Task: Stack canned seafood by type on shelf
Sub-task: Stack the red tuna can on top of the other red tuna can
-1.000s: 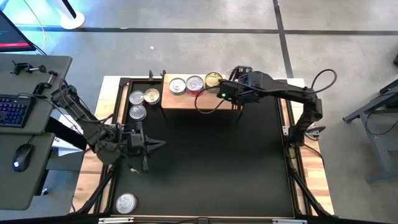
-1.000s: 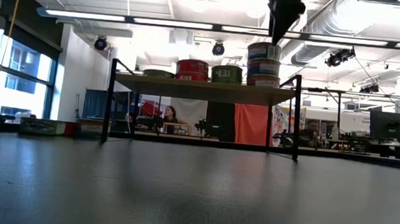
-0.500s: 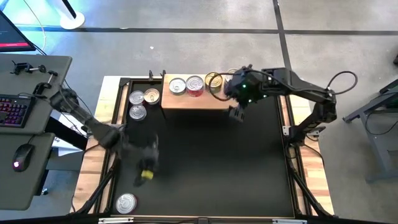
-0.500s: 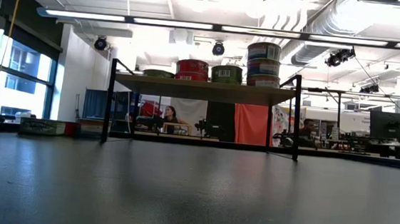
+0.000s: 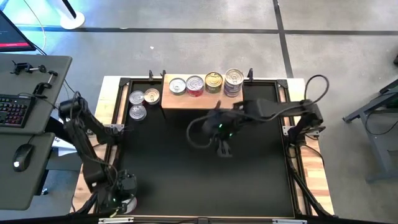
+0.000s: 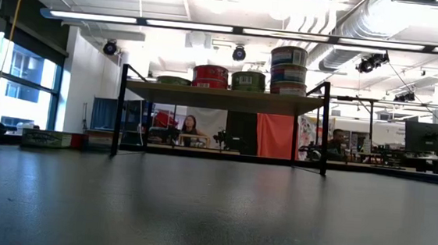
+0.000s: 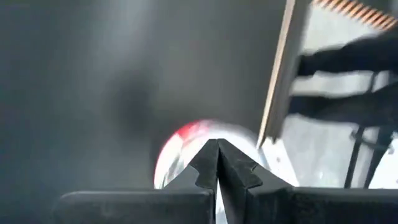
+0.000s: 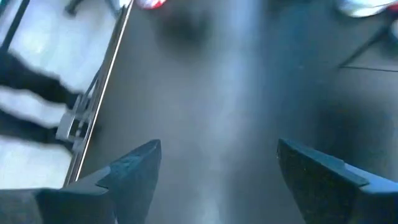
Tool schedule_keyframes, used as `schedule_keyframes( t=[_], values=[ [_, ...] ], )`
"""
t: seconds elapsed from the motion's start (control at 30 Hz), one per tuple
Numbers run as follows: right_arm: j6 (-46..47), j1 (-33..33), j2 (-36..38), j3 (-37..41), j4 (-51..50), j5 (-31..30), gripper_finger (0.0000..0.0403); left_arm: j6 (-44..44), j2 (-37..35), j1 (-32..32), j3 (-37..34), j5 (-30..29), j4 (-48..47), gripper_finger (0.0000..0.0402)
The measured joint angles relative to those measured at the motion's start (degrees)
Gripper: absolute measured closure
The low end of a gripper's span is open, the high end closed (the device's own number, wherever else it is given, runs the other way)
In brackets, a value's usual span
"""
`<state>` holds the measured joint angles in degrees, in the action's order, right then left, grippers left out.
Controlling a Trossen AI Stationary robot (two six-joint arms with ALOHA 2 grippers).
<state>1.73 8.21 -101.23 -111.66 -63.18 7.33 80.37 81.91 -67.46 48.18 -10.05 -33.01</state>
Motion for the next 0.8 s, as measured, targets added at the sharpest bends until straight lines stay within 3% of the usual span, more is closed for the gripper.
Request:
schedule_keyframes(
  t=[0.13,0.33,0.53,0.8],
  values=[
    [-1.6,2.0,-2.5,0.0,-1.5,2.8,0.0091,4.2,2.6,-1.4,0.0,5.4,-0.3,0.0402],
    [0.0,2.9,-3.6,0.0,-5.2,3.7,0.0091,5.5,6.4,-2.1,0.1,6.9,2.6,0.0402],
    [3.3,4.3,-3.4,0.0,-11.8,2.9,0.0091,-0.1,10.0,1.7,0.4,-0.3,4.5,0.0402],
    [8.6,9.5,-3.4,0.0,-16.7,-2.0,0.0091,-22.8,13.7,19.1,0.3,-12.2,9.1,0.0401]
  ],
)
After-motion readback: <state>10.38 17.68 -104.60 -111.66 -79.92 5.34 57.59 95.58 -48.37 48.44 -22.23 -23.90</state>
